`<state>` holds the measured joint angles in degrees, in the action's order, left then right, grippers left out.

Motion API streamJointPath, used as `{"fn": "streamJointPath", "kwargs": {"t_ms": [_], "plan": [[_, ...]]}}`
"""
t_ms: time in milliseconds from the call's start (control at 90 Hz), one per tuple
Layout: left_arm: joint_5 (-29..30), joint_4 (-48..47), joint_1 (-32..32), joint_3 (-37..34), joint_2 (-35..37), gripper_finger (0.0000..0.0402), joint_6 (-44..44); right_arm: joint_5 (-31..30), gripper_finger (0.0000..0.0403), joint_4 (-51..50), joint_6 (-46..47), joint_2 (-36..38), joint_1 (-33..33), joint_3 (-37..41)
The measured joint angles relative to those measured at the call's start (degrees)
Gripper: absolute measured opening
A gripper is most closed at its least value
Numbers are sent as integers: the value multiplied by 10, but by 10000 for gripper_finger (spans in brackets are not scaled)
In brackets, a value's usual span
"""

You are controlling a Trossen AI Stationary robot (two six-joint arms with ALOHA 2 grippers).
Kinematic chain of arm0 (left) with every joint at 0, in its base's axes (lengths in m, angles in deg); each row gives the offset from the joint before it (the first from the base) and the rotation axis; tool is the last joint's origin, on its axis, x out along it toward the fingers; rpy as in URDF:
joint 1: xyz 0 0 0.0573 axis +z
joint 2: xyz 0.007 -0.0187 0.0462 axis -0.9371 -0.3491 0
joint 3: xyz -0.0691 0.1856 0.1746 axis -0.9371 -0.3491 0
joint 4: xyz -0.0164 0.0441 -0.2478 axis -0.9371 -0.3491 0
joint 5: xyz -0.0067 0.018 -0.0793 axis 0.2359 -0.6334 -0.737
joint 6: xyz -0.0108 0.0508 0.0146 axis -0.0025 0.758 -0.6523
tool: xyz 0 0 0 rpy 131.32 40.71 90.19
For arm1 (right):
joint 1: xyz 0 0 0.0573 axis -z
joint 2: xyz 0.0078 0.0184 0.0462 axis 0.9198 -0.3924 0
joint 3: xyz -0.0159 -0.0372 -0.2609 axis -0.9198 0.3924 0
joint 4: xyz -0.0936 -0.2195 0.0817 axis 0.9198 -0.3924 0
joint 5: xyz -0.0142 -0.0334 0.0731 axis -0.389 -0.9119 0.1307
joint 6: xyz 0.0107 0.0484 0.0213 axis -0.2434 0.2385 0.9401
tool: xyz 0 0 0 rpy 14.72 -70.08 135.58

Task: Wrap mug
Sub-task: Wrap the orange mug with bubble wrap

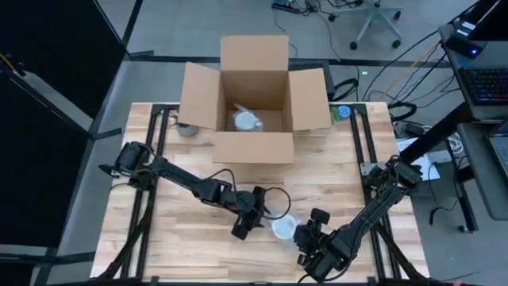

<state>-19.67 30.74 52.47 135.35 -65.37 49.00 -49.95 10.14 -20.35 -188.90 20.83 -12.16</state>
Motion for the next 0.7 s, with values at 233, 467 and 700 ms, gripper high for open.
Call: {"fn": "streamJointPath", "kwargs": {"t_ms": [233,467,700], "plan": [[-2,18,-17,0,0,226,-1,16,167,25,-115,0,17,0],[-2,28,-33,0,0,226,-16,15,167,-5,-255,0,31,0],[16,33,-47,0,0,226,-21,16,167,-23,-329,5,55,0]]}}
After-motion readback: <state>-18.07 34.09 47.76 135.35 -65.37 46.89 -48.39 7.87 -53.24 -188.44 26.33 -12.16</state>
